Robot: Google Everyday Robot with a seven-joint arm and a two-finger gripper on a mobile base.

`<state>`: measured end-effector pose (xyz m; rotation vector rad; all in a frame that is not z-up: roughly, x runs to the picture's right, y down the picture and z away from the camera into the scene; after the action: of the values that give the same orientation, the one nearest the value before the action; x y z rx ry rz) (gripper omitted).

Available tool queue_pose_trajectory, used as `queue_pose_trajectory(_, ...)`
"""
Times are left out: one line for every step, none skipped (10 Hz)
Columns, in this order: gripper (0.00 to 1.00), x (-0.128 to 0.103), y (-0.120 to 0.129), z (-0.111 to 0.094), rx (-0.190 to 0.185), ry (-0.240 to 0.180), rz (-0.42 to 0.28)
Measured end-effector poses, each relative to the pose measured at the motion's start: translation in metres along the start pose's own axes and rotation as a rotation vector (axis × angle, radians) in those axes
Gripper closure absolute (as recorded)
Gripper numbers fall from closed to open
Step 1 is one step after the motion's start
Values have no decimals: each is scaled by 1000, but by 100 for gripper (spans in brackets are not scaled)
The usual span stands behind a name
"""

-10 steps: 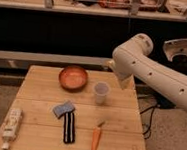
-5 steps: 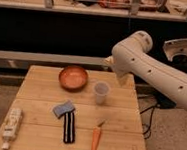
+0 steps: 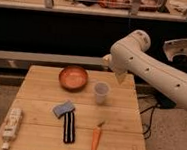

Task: Pick up the ceramic bowl

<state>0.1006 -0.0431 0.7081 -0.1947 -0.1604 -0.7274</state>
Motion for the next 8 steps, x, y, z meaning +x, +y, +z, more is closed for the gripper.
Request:
queue_pose_trajectory(20,0,-2,2,5,1,-8)
queue_pose_trajectory(20,0,-4,3,11,0,-18)
queue_pose_trajectory(20,-1,-8,5,20,0,-36)
queue_pose_trajectory(20,-2,-11,7,25,-2,-46)
queue_pose_trajectory(20,-2,-13,8,34,-2,-59)
queue_pose_trajectory(20,0,-14,10,40,-1,-67)
queue_pose_trajectory(20,0,-17,12,48,-2,-78)
queue_pose_trajectory(20,-1,-20,14,57,-3,-89)
